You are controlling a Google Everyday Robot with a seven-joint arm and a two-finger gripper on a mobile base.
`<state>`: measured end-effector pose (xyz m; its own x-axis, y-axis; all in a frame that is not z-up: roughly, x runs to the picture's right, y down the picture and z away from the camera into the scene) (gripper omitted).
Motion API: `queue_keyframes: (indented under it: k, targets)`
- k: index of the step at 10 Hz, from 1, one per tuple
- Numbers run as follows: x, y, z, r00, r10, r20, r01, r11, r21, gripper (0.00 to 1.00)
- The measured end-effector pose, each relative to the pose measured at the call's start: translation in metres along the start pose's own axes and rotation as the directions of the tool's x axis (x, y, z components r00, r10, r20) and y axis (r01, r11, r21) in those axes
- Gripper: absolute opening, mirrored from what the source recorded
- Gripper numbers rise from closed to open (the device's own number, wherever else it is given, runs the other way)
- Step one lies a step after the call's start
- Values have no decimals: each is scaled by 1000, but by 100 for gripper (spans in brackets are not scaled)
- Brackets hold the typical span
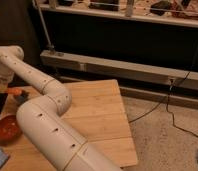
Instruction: Place the pepper in the ceramic cup
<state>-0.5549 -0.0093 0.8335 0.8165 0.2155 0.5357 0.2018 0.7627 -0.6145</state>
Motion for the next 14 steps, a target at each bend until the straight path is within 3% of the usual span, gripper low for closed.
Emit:
queue_keyframes:
  k: [9,14]
  targets:
    - [-1,14,21,1000,-23,-16,22,999,-38,36]
    - [-16,6,7,997,-68,-25,68,998,-4,36]
